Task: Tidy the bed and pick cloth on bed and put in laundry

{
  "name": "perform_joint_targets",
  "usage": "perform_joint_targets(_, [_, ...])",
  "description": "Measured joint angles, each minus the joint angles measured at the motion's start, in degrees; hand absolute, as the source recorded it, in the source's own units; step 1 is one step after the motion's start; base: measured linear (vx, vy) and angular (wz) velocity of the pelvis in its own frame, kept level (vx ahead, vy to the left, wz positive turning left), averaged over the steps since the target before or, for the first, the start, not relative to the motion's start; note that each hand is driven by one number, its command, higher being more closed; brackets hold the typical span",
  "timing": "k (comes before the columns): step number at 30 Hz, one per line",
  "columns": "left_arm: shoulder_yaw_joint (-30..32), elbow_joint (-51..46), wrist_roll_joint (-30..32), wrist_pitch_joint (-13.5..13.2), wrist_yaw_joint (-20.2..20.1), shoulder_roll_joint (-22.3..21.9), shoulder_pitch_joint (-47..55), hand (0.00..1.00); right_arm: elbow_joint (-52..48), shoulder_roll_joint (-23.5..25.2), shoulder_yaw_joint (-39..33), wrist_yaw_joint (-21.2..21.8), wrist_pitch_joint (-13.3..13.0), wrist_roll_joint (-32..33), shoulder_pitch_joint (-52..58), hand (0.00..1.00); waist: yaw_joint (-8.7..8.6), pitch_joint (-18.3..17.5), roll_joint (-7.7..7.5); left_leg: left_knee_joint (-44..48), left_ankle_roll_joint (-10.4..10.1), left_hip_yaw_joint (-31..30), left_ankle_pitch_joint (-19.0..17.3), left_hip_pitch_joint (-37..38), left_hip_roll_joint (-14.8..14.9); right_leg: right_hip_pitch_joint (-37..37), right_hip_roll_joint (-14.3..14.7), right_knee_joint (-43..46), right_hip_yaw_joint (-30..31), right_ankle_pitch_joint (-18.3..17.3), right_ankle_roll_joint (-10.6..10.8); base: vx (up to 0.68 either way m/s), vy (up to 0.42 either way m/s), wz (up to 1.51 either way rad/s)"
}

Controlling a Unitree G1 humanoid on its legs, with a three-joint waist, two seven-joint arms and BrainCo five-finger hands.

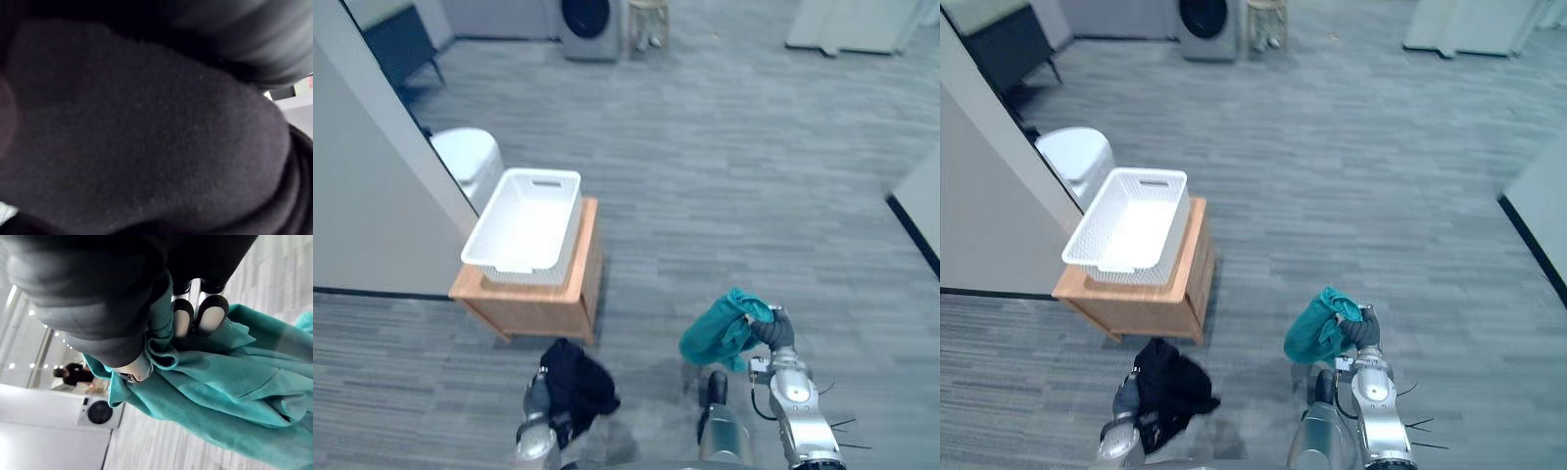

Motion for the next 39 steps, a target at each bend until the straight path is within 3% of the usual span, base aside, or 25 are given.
perform_joint_targets(1, [0.11, -0.06, -0.03, 0.08, 0.01, -1.66, 0.43, 1.00, -0.06, -0.95, -0.05, 0.16, 0.06, 0.02, -0.28, 1.00, -0.06, -0.71, 3.44, 16.35, 2.39, 0.47, 1.38, -7.11, 6.20, 1.05, 1.77, 2.84, -3.25, 0.66, -0.94, 0.66, -0.722, 0.90])
perform_joint_targets(2, [-0.02, -0.04, -0.19, 0.14, 0.25, -2.30, 0.56, 1.00, -0.60, -1.88, -0.05, 0.26, 0.05, 0.04, -0.28, 1.00, 0.04, -0.29, 5.05, 29.24, 6.73, 1.36, 6.57, -13.32, 11.40, 3.83, 3.00, 2.12, -5.91, 1.92, -2.80, 0.52, -0.559, 0.82])
perform_joint_targets(4, [-0.40, -0.01, -0.86, 0.10, -0.27, -2.27, 0.64, 1.00, -1.35, -2.23, 1.08, 0.59, 0.04, 0.81, -0.96, 1.00, 0.52, 0.98, 7.80, 45.63, 8.40, 4.22, 11.41, -19.89, 19.12, 11.33, 6.64, -0.35, -9.39, 0.17, -5.77, 0.49, -0.449, 0.64])
perform_joint_targets(7, [0.28, -0.65, -1.22, -0.58, -1.10, -2.30, 0.67, 1.00, -2.62, -2.09, 1.10, 0.30, -0.17, 1.49, -2.51, 1.00, 0.70, 1.95, 5.51, 50.09, 9.27, 11.59, 10.18, -25.68, 16.39, 19.23, 6.07, -4.94, -11.92, -2.27, -7.07, 0.47, -0.349, 0.45])
perform_joint_targets(9, [0.32, -2.00, -1.24, -0.81, -2.50, -2.30, 0.54, 1.00, -4.13, -2.18, -0.14, 0.09, -0.22, 1.29, -4.43, 1.00, 1.79, 1.98, 4.40, 36.28, 6.48, 20.49, 8.54, -29.73, 11.70, 23.24, 5.97, -9.75, -15.41, -2.70, -7.31, 0.40, -0.213, 0.27])
perform_joint_targets(10, [0.32, -2.74, -1.22, -0.82, -2.70, -2.31, 0.54, 1.00, -4.06, -2.18, -0.81, 0.08, -0.19, 1.18, -4.97, 1.00, 1.86, 2.05, 4.14, 31.34, 6.30, 23.53, 8.64, -29.75, 10.71, 24.29, 6.10, -10.69, -16.70, -2.75, -7.07, 0.45, -0.169, 0.59])
perform_joint_targets(11, [0.30, -4.22, -1.19, -0.83, -2.82, -2.32, 0.54, 1.00, -4.06, -2.30, -2.33, -0.03, -0.16, 0.32, -5.36, 1.00, 1.74, 1.85, 3.65, 20.90, 6.13, 34.21, 8.90, -28.65, 8.99, 27.00, 6.42, -12.74, -20.48, -2.92, -5.75, 0.48, -0.156, 0.99])
perform_joint_targets(12, [0.14, -5.34, -1.15, -0.85, -3.00, -2.32, 0.54, 1.00, -4.09, -2.23, -3.99, -0.20, -0.13, -0.23, -5.31, 1.00, 1.34, 1.53, 3.23, 14.70, 7.40, 43.83, 9.05, -26.75, 7.59, 29.28, 6.89, -13.45, -23.68, -4.01, -4.23, 0.48, -0.144, 1.15])
perform_joint_targets(13, [0.00, -5.77, -1.06, -0.86, -3.19, -2.30, 0.54, 1.00, -4.13, -2.24, -4.92, -0.39, -0.13, -0.52, -5.30, 1.00, 1.25, 1.25, 3.13, 12.58, 8.73, 48.06, 9.09, -25.74, 6.88, 30.29, 7.10, -12.67, -25.57, -5.17, -3.26, 0.52, -0.087, 1.33])
perform_joint_targets(14, [-0.07, -5.79, -0.61, -0.84, -3.83, -2.28, 0.64, 1.00, -4.15, -2.94, -6.26, -1.28, -0.11, -0.67, -5.27, 1.00, 0.80, 0.73, 3.78, 7.75, 14.82, 50.61, 7.44, -23.76, 4.83, 29.94, 6.43, -3.42, -29.32, -9.52, -1.52, 0.42, -0.015, 1.18])
perform_joint_targets(15, [0.21, -5.42, -0.57, -0.79, -3.83, -2.20, 0.03, 1.00, -4.04, -2.83, -6.88, -1.50, -0.06, -0.68, -5.42, 1.00, 0.23, 0.85, 2.85, 6.40, 17.05, 48.81, 7.73, -23.10, 3.16, 28.84, 3.85, 3.60, -30.28, -11.54, -1.26, 0.47, 0.013, 1.61])
perform_joint_targets(16, [0.76, -5.25, -0.55, -0.29, -3.79, -2.17, -0.28, 1.00, -4.50, -1.81, -7.65, -1.83, -0.01, -0.77, -5.38, 1.00, -0.79, 1.00, 0.30, 2.77, 16.50, 45.76, 8.13, -21.13, -1.16, 24.38, -3.15, 20.54, -31.25, -10.58, -3.07, 0.43, 0.045, 1.87])
perform_joint_targets(17, [0.59, -5.14, -0.47, -0.18, -3.78, -1.99, -0.45, 1.00, -5.80, -0.69, -8.25, -2.45, -0.06, -0.80, -5.39, 1.00, -2.34, 0.96, -1.62, 1.00, 17.20, 40.88, 8.59, -19.89, -3.93, 18.05, -8.30, 36.90, -27.68, -9.10, -8.39, 0.43, 0.017, 1.88])
perform_joint_targets(18, [0.27, -5.00, -0.21, -0.07, -3.67, -1.69, -0.60, 1.00, -6.24, -0.20, -8.46, -2.45, -0.10, -0.79, -5.40, 1.00, -2.82, 1.12, -2.01, 0.93, 16.98, 39.33, 8.77, -19.20, -4.30, 16.39, -8.88, 39.61, -25.76, -9.57, -8.17, 0.50, -0.024, 1.89])
perform_joint_targets(21, [-1.33, -4.77, 0.04, 0.24, -3.57, -0.87, -1.48, 1.00, -8.53, 1.66, -9.89, -2.51, -0.15, -0.79, -5.09, 1.00, -3.12, 1.47, -2.11, -0.32, 16.19, 30.55, 9.22, -14.20, -4.85, 12.41, -6.04, 33.32, -16.59, -12.99, -7.90, 0.58, -0.171, 1.63])
perform_joint_targets(23, [-2.04, -4.36, 0.72, 0.11, -3.69, 0.33, -3.33, 1.00, -14.23, 2.01, -13.09, -2.67, -0.30, -0.75, -3.53, 1.00, -4.06, 1.45, -2.10, -0.98, 14.76, 21.24, 10.10, -13.33, -4.86, 10.26, 1.74, 17.51, 0.32, -13.41, -6.58, 0.45, -0.353, 2.04])
perform_joint_targets(24, [-2.25, -4.20, 1.13, 0.06, -3.72, 0.60, -3.68, 1.00, -15.07, 2.02, -14.34, -2.73, -0.36, -0.74, -3.51, 1.00, -4.47, 1.42, -2.16, -0.98, 14.49, 19.22, 10.26, -13.33, -4.96, 10.09, 3.29, 14.27, 4.45, -13.10, -6.03, 0.34, -0.388, 2.24])
perform_joint_targets(25, [-2.63, -3.38, 2.06, -0.36, -3.93, 1.25, -4.36, 1.00, -16.83, 2.00, -17.48, -3.61, -0.72, -0.69, -3.48, 1.00, -5.15, 1.32, -2.67, -1.17, 12.86, 14.85, 10.99, -13.35, -5.38, 9.98, 5.69, 5.86, 13.02, -10.45, -2.93, 0.29, -0.399, 1.71])
perform_joint_targets(26, [-2.76, -3.23, 2.32, -0.47, -3.98, 1.86, -4.36, 1.00, -17.71, 2.06, -19.02, -4.57, -0.90, -0.68, -3.40, 1.00, -5.20, 0.93, -3.84, -1.22, 11.12, 12.68, 11.06, -13.32, -6.31, 10.26, 5.75, 1.11, 15.67, -5.27, -2.11, 0.33, -0.481, 1.99])
perform_joint_targets(27, [-2.49, -1.84, 2.91, -0.78, -4.10, 3.47, -4.36, 1.00, -19.01, 1.90, -20.70, -6.22, -1.39, -0.67, -3.58, 1.00, -5.05, 0.64, -6.45, -1.21, 8.23, 9.09, 10.08, -12.98, -8.27, 10.58, 4.51, -1.75, 16.87, 1.81, 0.96, 0.24, -0.377, 1.18])
perform_joint_targets(30, [-2.37, -0.31, 4.27, -0.99, -5.19, 1.84, -2.33, 1.00, -23.58, 1.75, -21.64, -7.50, -1.75, -0.66, -3.79, 1.00, -3.77, -0.29, -4.67, -1.05, 5.33, 6.05, 9.69, -14.43, -4.59, 16.70, 5.22, -12.83, 13.04, 2.38, -0.39, 0.17, -0.240, 0.64])
perform_joint_targets(32, [-2.57, -0.33, 4.42, -1.09, -5.49, 0.61, -1.48, 1.00, -26.88, 1.74, -22.08, -7.97, -2.57, -0.66, -3.89, 1.00, -3.32, -0.89, -3.60, -1.08, 4.46, 3.72, 10.22, -14.96, -3.36, 19.41, 6.02, -17.16, 10.35, 4.27, -1.42, 0.10, -0.182, 0.52])
perform_joint_targets(35, [-2.71, -0.33, 4.36, -1.45, -6.22, -0.28, -1.34, 1.00, -31.04, 0.38, -22.62, -8.51, -4.71, -0.66, -7.23, 1.00, -2.71, -1.02, -3.89, 0.12, 3.77, 1.04, 10.43, -16.30, -2.18, 21.01, 6.80, -18.56, 7.32, 4.60, -1.79, 0.05, -0.111, 0.53])
perform_joint_targets(36, [-2.82, -0.33, 4.28, -1.47, -6.31, -0.29, -1.58, 1.00, -31.30, -1.65, -22.87, -8.80, -5.78, -0.68, -9.62, 1.00, -2.95, -1.01, -3.86, 2.63, 3.05, 1.60, 9.74, -18.03, -1.43, 21.04, 6.79, -18.50, 6.09, 4.61, -1.82, 0.02, -0.055, 0.50])
perform_joint_targets(39, [-2.79, -0.38, 4.13, -1.50, -6.28, -0.01, -1.98, 1.00, -31.18, -6.42, -25.62, -9.01, -5.98, -0.69, -13.30, 1.00, -2.87, -0.85, -3.09, 9.17, 4.45, 9.57, 8.09, -21.44, 2.54, 21.11, 7.54, -16.94, 3.86, 4.49, -2.04, -0.01, 0.016, 0.50])
